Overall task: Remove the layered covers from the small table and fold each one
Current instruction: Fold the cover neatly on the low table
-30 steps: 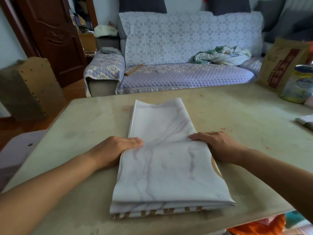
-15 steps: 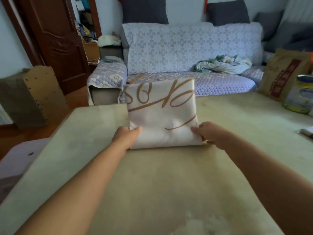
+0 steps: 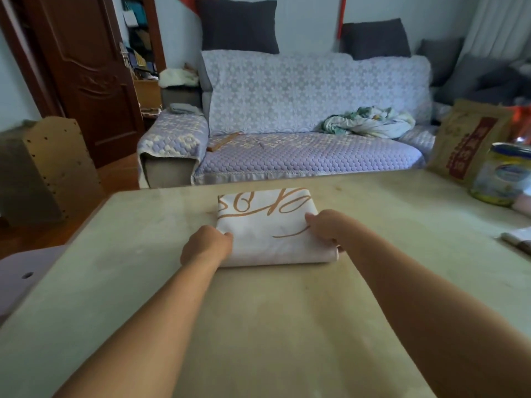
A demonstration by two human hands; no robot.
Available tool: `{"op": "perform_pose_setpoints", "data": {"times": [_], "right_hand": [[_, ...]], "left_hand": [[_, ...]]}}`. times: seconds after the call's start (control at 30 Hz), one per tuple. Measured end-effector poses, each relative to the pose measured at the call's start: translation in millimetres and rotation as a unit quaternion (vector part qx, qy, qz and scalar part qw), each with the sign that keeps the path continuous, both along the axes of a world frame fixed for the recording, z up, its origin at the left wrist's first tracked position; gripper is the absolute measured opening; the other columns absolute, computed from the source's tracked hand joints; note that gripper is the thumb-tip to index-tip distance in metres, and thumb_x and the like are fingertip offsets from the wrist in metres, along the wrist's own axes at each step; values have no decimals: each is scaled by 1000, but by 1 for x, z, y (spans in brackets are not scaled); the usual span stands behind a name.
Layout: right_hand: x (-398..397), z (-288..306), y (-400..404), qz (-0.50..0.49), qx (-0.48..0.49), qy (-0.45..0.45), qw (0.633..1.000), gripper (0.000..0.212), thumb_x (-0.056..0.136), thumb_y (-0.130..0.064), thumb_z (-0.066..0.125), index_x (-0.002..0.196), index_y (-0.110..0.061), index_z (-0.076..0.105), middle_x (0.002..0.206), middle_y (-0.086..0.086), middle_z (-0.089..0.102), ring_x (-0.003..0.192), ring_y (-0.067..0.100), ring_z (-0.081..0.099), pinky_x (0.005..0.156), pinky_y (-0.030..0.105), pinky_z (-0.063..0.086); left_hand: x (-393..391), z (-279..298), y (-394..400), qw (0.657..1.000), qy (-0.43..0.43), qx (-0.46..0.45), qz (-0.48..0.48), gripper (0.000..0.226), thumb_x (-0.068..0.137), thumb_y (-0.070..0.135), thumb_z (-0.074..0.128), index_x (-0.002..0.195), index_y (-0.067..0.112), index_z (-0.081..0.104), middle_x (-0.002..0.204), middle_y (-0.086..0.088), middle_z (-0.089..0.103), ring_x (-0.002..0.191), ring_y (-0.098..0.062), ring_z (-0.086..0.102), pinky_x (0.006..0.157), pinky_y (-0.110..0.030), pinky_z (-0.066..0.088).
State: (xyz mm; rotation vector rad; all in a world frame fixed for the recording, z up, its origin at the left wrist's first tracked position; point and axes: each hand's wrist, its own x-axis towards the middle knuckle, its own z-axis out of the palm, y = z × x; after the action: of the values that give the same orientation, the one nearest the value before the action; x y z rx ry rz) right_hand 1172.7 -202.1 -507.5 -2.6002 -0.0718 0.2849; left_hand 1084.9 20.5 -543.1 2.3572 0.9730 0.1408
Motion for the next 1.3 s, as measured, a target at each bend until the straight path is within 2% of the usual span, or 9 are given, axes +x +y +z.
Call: {"op": "perform_pose_setpoints", "data": {"times": [0.23,0.37,0.5,0.7,0.87,0.93,1.03,1.17,1.3], "right_hand": [[19,-31,14,6,-74,-57,996,57,97,-23,33,152,-16,24,142,25,50,128,41,51,104,43,40],[11,-23,19,0,-121,-43,992,62,100,-32,27,159,-30,9,146,20,43,127,39,51,103,44,40],[9,-27,28,-31,-107,-118,987,54,104,-32,26,157,-26,19,131,14,40,117,40,50,93,44,41],[19,-23,34,-50,-63,-57,995,49,104,-33,27,153,-29,22,113,11,39,107,41,52,90,46,42],[27,-19,37,-81,-32,-29,996,51,103,-37,27,153,-35,18,112,6,37,106,36,50,89,46,46],[30,-21,36,-93,-19,-15,995,51,103,-38,30,153,-37,19,111,4,37,103,34,49,88,45,46],[31,-24,29,-111,7,-2,994,51,103,-36,34,153,-28,26,116,4,38,107,33,49,89,43,43],[35,-30,24,-115,18,25,993,49,102,-32,42,148,-17,37,119,6,42,110,33,49,89,42,42],[39,-32,20,-103,35,40,993,49,101,-31,42,147,-18,38,116,4,41,107,33,50,87,41,42]], "left_hand": [[8,-7,13,999,-24,-34,-13,40,93,41,54,117,10,60,122,-17,66,109,-38,63,91,-40,52],[-5,-4,0,998,-49,-32,15,44,104,40,41,141,19,48,135,-16,61,122,-39,57,95,-42,43],[-5,5,-9,997,-32,-54,37,44,105,37,43,146,20,42,129,-19,65,117,-41,60,91,-42,45],[-1,20,-11,996,43,-77,33,32,104,32,47,134,19,45,118,-20,69,108,-43,63,81,-43,45],[43,27,13,957,126,-234,114,46,84,40,59,118,9,54,114,-18,69,102,-38,66,80,-38,49],[65,31,22,937,76,-290,180,61,69,53,64,105,3,60,100,-15,70,85,-32,67,65,-33,48],[80,37,18,936,8,-276,217,47,85,51,70,82,6,55,73,-4,58,63,-22,53,52,-29,33],[80,31,7,945,-36,-259,198,28,96,43,63,98,15,65,87,2,67,77,-16,61,63,-30,43],[77,34,7,922,-80,-318,209,18,106,28,51,92,18,59,85,2,61,74,-14,53,64,-29,42]]}}
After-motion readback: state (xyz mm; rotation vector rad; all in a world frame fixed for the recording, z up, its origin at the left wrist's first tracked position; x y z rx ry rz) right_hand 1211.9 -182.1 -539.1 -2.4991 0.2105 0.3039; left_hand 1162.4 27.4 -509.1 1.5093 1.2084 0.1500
